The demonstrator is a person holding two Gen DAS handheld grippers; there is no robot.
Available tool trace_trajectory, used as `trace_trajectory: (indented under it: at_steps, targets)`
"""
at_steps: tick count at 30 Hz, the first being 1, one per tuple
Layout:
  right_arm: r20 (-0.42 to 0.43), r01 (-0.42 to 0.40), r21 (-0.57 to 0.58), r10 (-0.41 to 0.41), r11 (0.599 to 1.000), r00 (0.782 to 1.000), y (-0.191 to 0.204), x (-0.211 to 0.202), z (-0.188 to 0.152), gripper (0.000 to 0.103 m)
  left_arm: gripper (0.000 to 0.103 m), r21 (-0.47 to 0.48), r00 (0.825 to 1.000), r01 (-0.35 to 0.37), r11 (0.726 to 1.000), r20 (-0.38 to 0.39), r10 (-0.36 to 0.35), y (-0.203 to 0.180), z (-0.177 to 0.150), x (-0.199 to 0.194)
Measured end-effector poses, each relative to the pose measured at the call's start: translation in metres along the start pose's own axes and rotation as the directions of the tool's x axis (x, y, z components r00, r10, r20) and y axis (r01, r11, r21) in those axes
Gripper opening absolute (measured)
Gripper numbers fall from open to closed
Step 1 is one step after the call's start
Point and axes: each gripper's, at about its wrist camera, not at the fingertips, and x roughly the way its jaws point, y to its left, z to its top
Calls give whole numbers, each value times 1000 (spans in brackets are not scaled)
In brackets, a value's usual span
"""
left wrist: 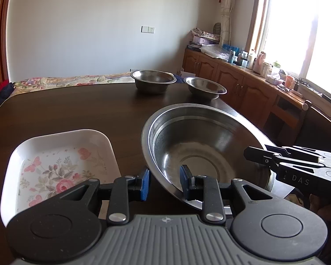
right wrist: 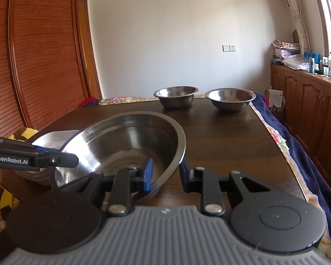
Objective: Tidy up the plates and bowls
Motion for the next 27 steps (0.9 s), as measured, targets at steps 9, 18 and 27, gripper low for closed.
trace_trajectory:
  at_steps: [9, 18, 27]
  targets:
    - [-5, -6, 10, 7, 1000, 1000, 2, 0, 1, 33, 32, -3, 1000, 2, 1000, -5, -2, 0, 1, 1]
    - [20, 0, -7, 0, 1000, 1000, 6, -3, 6, 48, 66, -18, 999, -18, 1000, 43, 19, 3, 5, -7]
    - [77, 14, -25, -12, 1000, 997, 4, -20, 22, 52, 75, 7, 994, -66, 998, 91, 65, 7, 14, -19]
